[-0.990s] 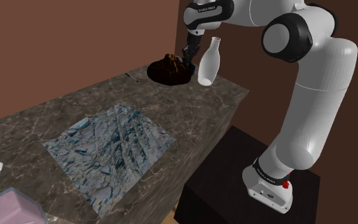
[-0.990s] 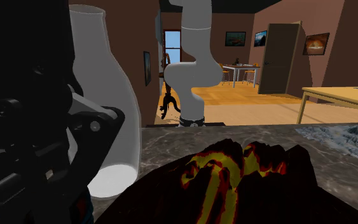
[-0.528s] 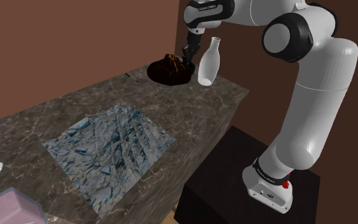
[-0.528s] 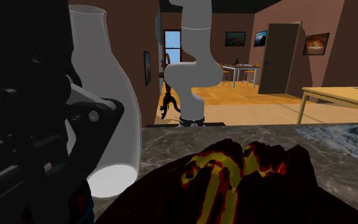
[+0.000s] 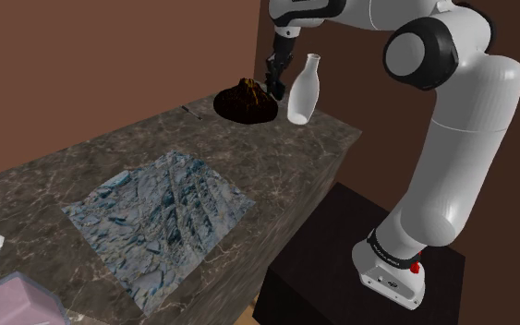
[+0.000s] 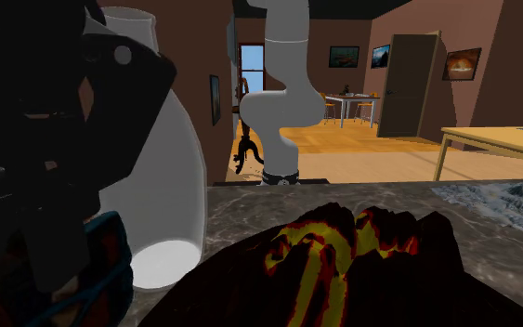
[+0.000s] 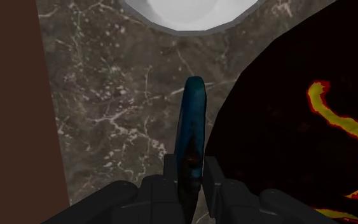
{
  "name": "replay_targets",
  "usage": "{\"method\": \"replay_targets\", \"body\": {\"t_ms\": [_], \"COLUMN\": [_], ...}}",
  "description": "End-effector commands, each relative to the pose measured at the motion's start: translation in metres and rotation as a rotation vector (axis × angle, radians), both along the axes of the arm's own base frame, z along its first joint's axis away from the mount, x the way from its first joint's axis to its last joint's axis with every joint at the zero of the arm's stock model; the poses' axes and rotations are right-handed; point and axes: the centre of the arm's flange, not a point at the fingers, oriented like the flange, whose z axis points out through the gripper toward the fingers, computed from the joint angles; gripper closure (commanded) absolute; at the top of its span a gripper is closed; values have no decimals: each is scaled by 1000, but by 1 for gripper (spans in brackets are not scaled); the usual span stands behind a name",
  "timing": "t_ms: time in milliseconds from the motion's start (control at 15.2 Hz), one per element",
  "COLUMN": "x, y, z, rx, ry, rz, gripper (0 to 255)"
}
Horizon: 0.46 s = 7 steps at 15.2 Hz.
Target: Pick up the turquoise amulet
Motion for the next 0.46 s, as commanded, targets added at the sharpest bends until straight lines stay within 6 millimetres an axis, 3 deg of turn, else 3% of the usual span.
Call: {"method": "replay_targets", "body": {"t_ms": [0,264,396], "x": [0,0,0], "y": [-2,-2,-1], "z": [13,34,35], "rx": [0,0,0], "ry": [0,0,0], "rz": [0,0,0], "gripper": [255,255,255]}}
